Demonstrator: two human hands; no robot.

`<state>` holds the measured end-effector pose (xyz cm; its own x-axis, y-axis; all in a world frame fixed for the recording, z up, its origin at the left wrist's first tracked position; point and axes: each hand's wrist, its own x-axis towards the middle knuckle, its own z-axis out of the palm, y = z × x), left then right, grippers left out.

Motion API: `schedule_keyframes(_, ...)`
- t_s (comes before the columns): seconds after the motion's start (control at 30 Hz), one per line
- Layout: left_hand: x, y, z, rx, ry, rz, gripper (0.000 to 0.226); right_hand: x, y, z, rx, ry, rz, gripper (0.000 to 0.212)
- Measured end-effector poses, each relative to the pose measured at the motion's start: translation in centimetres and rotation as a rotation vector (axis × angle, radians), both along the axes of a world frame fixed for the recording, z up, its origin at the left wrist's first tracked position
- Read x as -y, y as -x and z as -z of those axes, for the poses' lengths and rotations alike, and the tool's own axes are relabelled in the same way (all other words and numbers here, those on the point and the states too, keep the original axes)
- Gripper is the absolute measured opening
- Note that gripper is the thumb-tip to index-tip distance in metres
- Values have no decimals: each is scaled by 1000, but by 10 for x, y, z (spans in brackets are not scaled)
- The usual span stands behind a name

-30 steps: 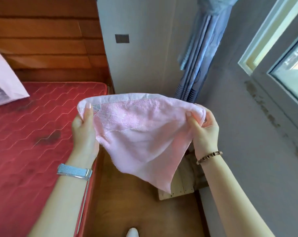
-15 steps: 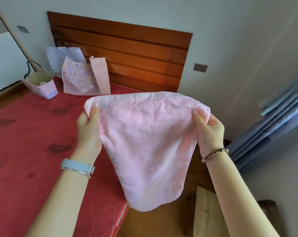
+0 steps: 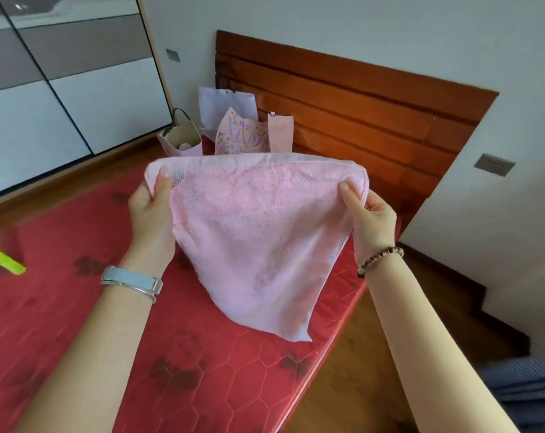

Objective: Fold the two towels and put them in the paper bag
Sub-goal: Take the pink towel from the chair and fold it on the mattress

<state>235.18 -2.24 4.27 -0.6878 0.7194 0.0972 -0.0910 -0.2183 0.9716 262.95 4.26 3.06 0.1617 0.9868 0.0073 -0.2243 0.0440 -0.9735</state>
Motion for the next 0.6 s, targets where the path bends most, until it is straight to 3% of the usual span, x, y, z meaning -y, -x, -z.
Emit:
schedule_keyframes(0.07, -6, 20, -4, -34, 1, -28, 21, -13, 20, -3, 4, -20, -33, 38)
schedule_keyframes(0.2, -14, 52, -14, -62, -29, -89, 17, -34, 54, -13, 1, -55, -110, 14)
schedule_keyframes(0.33, -10, 69, -13, -79, -10, -179, 19, -53, 80, -10, 27, -88, -172, 10)
schedule_keyframes(0.47, 3, 81, 12, -33, 37, -223, 21, -59, 98, 17, 95, -88, -164, 18)
schedule_keyframes(0.6, 23, 77, 50, 6, 105, -260, 23, -48, 107, 67, 144, -58, -159, 39)
